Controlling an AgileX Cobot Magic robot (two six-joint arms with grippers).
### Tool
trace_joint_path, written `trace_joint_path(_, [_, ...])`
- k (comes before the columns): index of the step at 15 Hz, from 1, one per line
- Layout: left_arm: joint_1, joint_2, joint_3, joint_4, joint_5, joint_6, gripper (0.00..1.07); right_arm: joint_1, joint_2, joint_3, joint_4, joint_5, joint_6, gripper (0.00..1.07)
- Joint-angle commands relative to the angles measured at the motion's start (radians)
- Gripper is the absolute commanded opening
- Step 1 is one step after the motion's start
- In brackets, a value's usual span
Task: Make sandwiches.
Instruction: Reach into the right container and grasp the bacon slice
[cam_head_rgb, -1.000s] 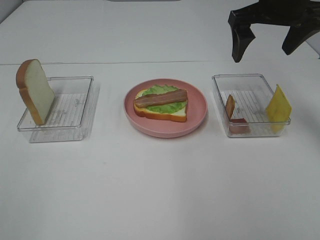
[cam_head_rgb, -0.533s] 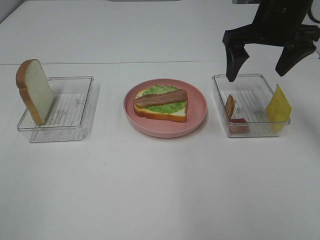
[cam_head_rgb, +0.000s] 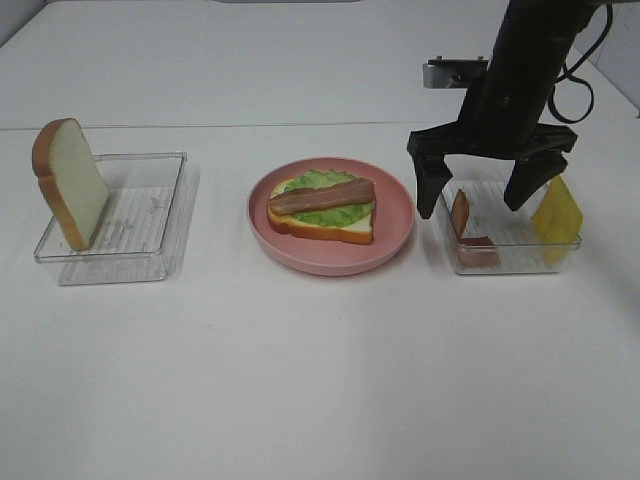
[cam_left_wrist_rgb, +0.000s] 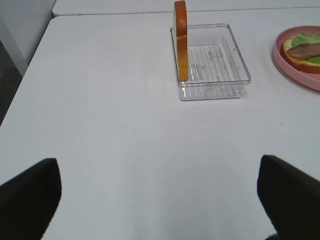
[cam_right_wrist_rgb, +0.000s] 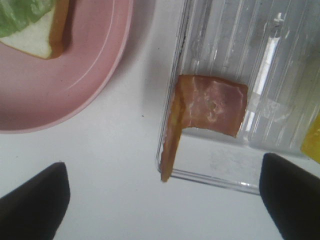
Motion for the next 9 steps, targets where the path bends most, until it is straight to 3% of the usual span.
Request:
trace_joint_path(1, [0.0, -0.001, 0.002, -0.003, -0.004, 0.0, 1.01, -0.003, 0.03, 0.005, 0.003, -0.02, -0.017, 0.97])
trace_joint_path(4, [0.0, -0.001, 0.002, -0.003, -0.004, 0.0, 1.01, -0.004, 0.049, 0.005, -0.003, -0.067, -0.026, 0.95])
trace_joint_path(7, [0.0, -0.001, 0.002, -0.003, -0.004, 0.0, 1.01, -0.004, 0.067, 0.005, -0.009, -0.089, -0.026, 0.82])
trace_joint_path(9, [0.0, -0.001, 0.002, -0.003, -0.004, 0.0, 1.01, -0.004, 0.076, 0.005, -0.009, -0.09, -0.026, 0.68])
